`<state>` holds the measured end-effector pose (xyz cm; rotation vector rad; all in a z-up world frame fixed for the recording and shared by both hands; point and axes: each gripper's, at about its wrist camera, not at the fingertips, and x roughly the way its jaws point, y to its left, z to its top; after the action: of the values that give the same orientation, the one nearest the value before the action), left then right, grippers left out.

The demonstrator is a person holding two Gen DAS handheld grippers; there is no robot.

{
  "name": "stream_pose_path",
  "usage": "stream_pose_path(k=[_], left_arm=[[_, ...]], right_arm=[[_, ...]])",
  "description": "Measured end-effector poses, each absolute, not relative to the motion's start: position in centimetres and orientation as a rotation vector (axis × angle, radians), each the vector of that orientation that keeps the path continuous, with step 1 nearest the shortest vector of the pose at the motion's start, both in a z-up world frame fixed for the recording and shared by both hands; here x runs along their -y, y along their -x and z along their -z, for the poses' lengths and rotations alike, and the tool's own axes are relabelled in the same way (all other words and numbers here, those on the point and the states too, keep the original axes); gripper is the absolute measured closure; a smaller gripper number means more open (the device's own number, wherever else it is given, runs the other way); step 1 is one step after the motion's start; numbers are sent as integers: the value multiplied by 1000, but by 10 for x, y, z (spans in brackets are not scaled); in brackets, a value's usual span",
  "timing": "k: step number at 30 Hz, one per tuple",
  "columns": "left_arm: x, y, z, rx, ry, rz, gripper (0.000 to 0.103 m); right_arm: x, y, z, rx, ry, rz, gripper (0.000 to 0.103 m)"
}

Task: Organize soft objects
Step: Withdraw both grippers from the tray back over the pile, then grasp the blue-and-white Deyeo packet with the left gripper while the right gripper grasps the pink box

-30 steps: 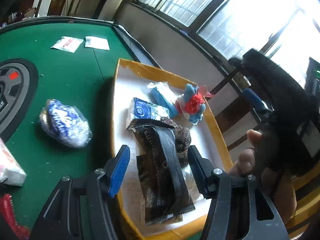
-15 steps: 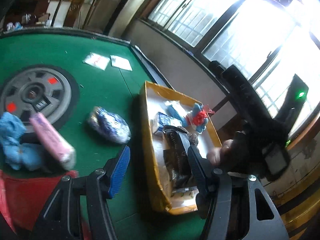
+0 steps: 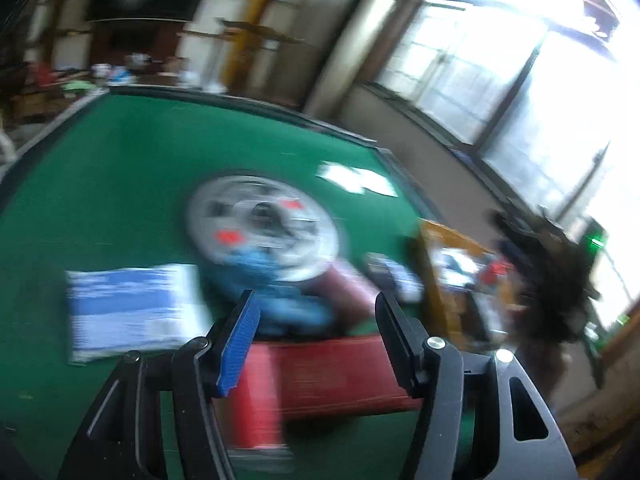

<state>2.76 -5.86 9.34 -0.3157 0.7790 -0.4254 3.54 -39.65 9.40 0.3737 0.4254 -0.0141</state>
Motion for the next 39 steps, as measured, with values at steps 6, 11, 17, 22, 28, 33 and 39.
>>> stream_pose_path(k=[6, 11, 17, 22, 28, 33, 39], left_arm=[[-15, -55, -70, -854, 267, 185, 41], [-52, -95, -35, -969, 317, 84, 41], [-62, -132, -19, -962, 347, 45, 41], [-66, -132, -6, -1039, 319, 32, 41], [-61, -85, -13, -1101, 419, 198, 40], [-36, -59, -18, -1104, 342, 260, 31], [-7, -66, -10, -1126, 154, 172, 28]], right_arm=[[399, -37, -89, -453, -406, -6, 9], [400, -41, -87, -467, -415, 1, 9], [398, -41, -89, -472, -399, 3, 9], [397, -38, -91, -466, -412, -1, 9], [393, -36, -91, -467, -401, -8, 9], [390, -37, -89, -478, -392, -7, 9], [390, -36, -90, -481, -390, -1, 9]])
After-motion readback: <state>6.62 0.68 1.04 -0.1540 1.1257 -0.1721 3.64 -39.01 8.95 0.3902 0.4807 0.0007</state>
